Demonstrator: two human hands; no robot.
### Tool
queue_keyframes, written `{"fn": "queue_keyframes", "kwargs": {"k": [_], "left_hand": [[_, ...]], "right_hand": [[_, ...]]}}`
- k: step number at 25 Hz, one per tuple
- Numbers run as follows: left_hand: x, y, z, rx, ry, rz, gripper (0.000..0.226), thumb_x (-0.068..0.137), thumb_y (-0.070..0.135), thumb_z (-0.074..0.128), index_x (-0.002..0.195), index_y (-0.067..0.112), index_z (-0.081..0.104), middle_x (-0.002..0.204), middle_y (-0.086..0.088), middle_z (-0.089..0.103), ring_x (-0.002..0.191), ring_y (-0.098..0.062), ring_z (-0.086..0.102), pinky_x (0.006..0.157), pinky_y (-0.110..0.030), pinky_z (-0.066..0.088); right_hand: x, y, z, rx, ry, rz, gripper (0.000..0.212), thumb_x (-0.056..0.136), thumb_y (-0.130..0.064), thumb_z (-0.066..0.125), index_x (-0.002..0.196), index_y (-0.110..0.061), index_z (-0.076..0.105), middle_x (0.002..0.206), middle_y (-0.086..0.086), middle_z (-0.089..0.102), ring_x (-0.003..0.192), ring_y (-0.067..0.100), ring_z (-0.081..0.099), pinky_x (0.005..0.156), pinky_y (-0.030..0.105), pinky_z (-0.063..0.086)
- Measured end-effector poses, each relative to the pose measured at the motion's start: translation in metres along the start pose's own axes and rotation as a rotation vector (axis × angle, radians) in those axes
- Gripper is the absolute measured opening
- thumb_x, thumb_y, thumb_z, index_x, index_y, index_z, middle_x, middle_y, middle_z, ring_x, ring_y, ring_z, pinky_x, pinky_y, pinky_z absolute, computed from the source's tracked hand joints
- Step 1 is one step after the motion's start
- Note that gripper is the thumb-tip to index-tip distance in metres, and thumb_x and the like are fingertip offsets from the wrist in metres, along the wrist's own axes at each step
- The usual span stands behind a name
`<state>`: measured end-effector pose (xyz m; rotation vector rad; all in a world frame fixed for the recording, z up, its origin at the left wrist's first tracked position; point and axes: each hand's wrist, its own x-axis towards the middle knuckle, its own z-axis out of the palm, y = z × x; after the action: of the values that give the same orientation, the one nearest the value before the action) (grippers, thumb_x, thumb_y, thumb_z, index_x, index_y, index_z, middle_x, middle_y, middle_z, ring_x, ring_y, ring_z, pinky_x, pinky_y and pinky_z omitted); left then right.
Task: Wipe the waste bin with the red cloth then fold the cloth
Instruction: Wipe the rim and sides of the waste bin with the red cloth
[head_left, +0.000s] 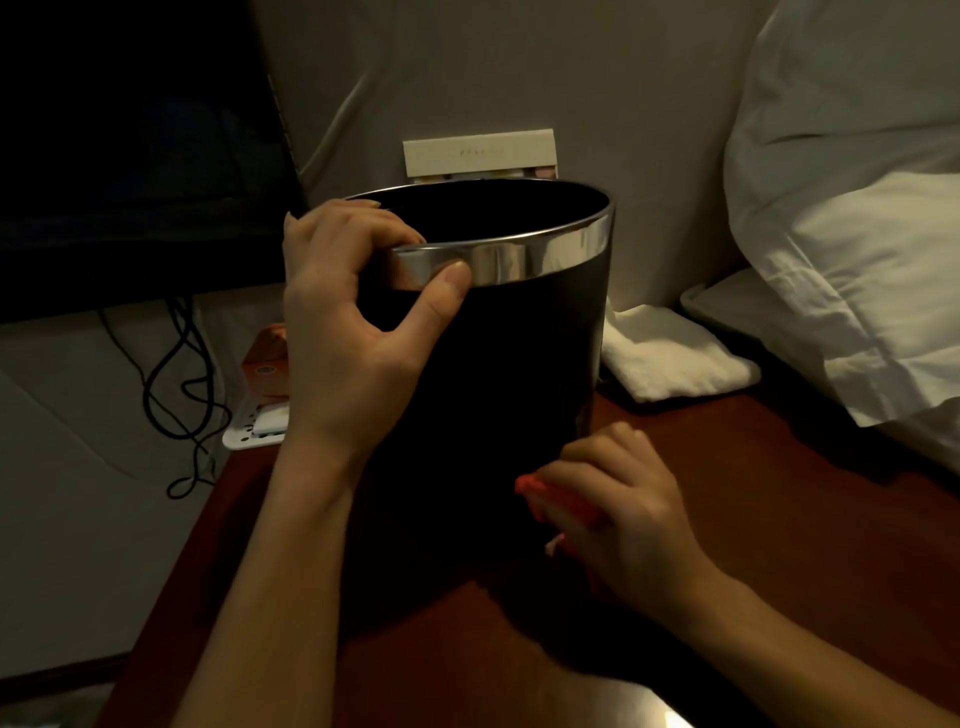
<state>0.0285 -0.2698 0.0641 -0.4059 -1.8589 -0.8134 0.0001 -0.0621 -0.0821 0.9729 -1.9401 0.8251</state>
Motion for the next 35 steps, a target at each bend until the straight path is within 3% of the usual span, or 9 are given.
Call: {"fn": "queue_keyframes", "kwargs": {"k": [4,9,11,14,18,21,26,31,35], "left_hand": [[0.0,-0.002,0.001,-0.002,0.002,0.005,0.022,0.083,0.04,0.063,0.093,0.022,0.053,0.097,0.021,0.048,0.109,-0.015,0.046,0.097,-0.057,0.037],[-0.002,-0.003,-0.001,-0.02,-0.007,0.012,0.022,0.084,0.036,0.063,0.094,0.019,0.053,0.098,0.021,0.046,0.109,-0.016,0.045,0.093,-0.032,0.041],[-0.001,-0.002,0.0,-0.018,-0.01,0.009,0.022,0.084,0.036,0.063,0.094,0.018,0.053,0.098,0.02,0.046,0.108,-0.017,0.045,0.089,-0.028,0.041],[0.0,-0.003,-0.002,-0.02,-0.018,-0.001,0.021,0.085,0.036,0.063,0.093,0.02,0.053,0.099,0.02,0.047,0.108,-0.015,0.046,0.095,-0.046,0.041],[-0.002,0.015,0.012,0.107,0.007,0.007,0.014,0.087,0.037,0.059,0.094,0.026,0.056,0.105,0.014,0.052,0.115,-0.013,0.045,0.109,-0.058,0.024],[-0.012,0.038,0.04,0.274,0.07,0.02,0.026,0.086,0.036,0.063,0.103,0.017,0.061,0.11,0.002,0.058,0.123,-0.019,0.044,0.119,-0.043,0.002],[-0.009,0.027,0.028,0.177,0.076,0.025,0.033,0.08,0.045,0.07,0.098,0.021,0.056,0.102,0.012,0.051,0.117,-0.012,0.044,0.118,-0.045,0.012],[-0.003,0.0,0.002,-0.076,0.055,-0.054,0.031,0.082,0.046,0.066,0.094,0.02,0.055,0.1,0.019,0.051,0.114,-0.007,0.047,0.107,-0.053,0.031],[-0.003,-0.002,0.001,-0.063,0.055,-0.059,0.03,0.079,0.05,0.068,0.094,0.029,0.053,0.103,0.019,0.05,0.114,-0.01,0.048,0.103,-0.057,0.035]], "right_hand": [[0.021,0.005,-0.018,-0.012,0.164,0.066,0.016,0.092,-0.022,0.071,0.095,-0.007,0.074,0.096,0.004,0.066,0.09,0.017,0.052,0.08,0.025,0.043],[-0.018,0.021,0.001,-0.163,-0.234,-0.138,0.023,0.093,-0.038,0.064,0.083,-0.02,0.073,0.084,-0.006,0.066,0.079,0.015,0.045,0.063,0.029,0.033],[-0.007,0.023,-0.007,-0.101,-0.119,-0.084,0.021,0.092,-0.035,0.068,0.088,-0.016,0.076,0.09,-0.004,0.068,0.081,0.016,0.05,0.066,0.029,0.039],[0.004,0.022,-0.018,0.049,0.026,0.095,0.021,0.09,-0.031,0.07,0.09,-0.011,0.075,0.092,-0.004,0.067,0.085,0.018,0.054,0.073,0.03,0.047],[-0.016,0.022,-0.002,0.015,-0.18,0.088,0.015,0.085,-0.031,0.076,0.086,-0.016,0.071,0.089,-0.007,0.065,0.081,0.017,0.051,0.062,0.041,0.05],[-0.018,0.025,-0.001,0.018,-0.169,0.12,0.016,0.081,-0.026,0.083,0.085,-0.018,0.07,0.088,-0.008,0.065,0.08,0.017,0.051,0.062,0.042,0.05],[-0.014,0.016,-0.002,0.033,-0.122,0.108,0.018,0.088,-0.035,0.074,0.089,-0.018,0.069,0.091,-0.008,0.064,0.082,0.016,0.052,0.066,0.039,0.05],[0.019,0.007,-0.023,0.122,0.234,0.226,0.016,0.089,-0.025,0.074,0.098,-0.014,0.069,0.098,-0.006,0.062,0.091,0.013,0.055,0.083,0.016,0.043],[0.003,-0.008,0.004,0.107,0.072,0.085,0.015,0.092,-0.023,0.072,0.097,-0.008,0.073,0.096,0.0,0.065,0.089,0.013,0.051,0.078,0.026,0.045]]}}
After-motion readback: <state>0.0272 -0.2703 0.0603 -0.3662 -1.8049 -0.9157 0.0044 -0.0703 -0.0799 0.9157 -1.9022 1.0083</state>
